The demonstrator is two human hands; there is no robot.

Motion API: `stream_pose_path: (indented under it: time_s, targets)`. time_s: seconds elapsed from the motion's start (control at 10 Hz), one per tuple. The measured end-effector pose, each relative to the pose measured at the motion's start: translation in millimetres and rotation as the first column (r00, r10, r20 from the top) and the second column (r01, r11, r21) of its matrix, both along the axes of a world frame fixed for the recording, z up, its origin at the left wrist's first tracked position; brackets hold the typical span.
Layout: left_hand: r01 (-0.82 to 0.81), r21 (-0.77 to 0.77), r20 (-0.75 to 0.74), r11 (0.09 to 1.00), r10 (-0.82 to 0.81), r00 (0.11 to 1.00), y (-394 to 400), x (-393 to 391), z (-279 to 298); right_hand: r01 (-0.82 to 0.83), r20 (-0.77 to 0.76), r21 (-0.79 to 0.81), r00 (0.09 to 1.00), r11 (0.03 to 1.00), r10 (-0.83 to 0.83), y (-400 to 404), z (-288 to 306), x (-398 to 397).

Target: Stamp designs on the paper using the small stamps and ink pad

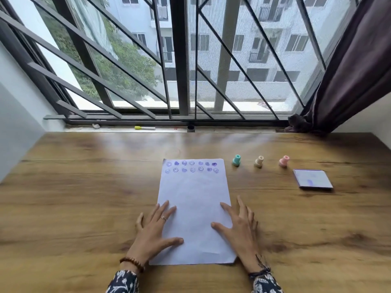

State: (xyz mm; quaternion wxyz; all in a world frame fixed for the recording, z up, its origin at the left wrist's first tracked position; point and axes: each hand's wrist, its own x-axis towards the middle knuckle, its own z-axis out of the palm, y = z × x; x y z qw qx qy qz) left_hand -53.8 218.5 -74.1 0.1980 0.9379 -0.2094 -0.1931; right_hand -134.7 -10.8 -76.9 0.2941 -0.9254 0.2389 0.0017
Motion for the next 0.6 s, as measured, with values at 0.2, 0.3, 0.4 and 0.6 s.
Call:
stream_pose_path:
  time_s: [0.2,0.3,0.4,0.6]
  targets:
    - [0.024,0.005,-0.019,1.000,-0.024,1.000,0.5,3.6,3.5,0.003,0.008,-0.004,1.000,1.000,-0.003,2.3,2.8,-1.2]
    - [0.037,0.029,-0.030,0.999,-0.036,0.999,0.3,3.7,7.4,-0.020,-0.009,-0.010,1.000,1.000,0.019,3.6,6.3,-1.0]
    - [0.035,0.038,0.026,0.999,-0.036,0.999,-0.7,0.8,13.3,-0.020,0.053,-0.067,0.998,0.998,0.024,5.8,14.5,-1.8]
    - [0.078,-0.057,0.377,0.995,-0.051,0.925,-39.2,0.5,26.6,-0.129,0.268,-0.328,0.937,0.936,0.223,17.8,32.1,16.2]
